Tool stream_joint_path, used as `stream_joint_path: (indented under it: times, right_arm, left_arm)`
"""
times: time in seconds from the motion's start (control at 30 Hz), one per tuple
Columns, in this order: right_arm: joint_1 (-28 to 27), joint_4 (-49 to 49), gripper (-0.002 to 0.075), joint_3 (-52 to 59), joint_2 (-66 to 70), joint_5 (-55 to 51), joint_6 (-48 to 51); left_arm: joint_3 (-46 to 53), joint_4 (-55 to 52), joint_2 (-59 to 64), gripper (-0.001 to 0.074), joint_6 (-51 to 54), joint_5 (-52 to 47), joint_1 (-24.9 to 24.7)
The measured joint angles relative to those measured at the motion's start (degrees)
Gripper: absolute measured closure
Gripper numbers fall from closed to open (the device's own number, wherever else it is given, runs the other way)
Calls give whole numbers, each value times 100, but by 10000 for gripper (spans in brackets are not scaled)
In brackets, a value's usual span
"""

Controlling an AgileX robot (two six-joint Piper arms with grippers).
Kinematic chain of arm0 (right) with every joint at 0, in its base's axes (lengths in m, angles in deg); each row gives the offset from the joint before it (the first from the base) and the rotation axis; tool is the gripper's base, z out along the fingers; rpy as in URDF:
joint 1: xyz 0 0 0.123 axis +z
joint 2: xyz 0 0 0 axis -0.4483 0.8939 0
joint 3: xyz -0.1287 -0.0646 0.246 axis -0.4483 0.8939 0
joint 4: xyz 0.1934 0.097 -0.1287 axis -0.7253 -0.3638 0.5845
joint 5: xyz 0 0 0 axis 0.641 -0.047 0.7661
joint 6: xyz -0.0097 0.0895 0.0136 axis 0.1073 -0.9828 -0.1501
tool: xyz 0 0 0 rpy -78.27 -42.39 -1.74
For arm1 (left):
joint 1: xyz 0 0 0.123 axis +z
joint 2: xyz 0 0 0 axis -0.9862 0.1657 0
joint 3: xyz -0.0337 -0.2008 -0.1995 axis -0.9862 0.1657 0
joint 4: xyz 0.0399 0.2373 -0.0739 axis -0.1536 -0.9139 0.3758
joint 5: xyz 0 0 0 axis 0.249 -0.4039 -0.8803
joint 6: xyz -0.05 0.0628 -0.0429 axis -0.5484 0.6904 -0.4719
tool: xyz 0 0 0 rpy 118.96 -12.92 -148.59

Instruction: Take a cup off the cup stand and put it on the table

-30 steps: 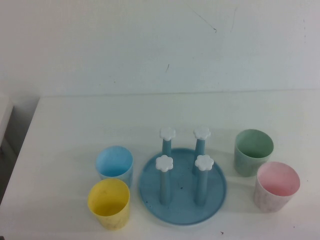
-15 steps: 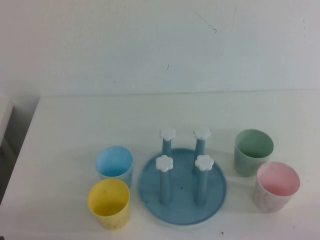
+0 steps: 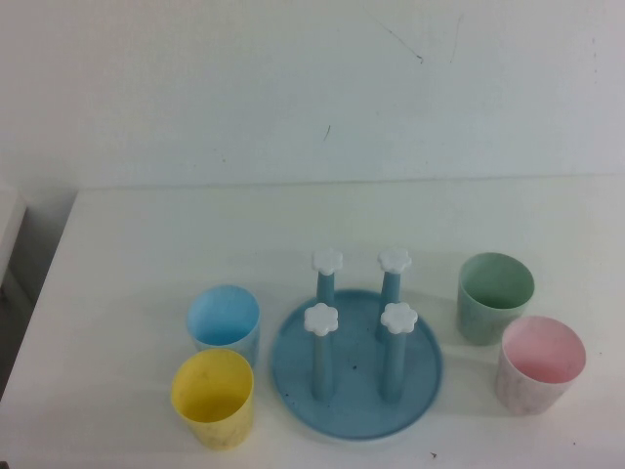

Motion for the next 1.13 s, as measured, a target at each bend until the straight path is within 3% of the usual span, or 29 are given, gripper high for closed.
stream_joint_path:
  times: [0.27, 1.13]
  right_arm:
    - [0, 360, 727, 0, 0, -9, -541]
    - [0, 405, 727, 0, 0, -9, -80]
  left_arm:
    - [0, 0, 0, 737, 0, 0, 0]
    - [0, 0, 0, 737, -11, 0, 0]
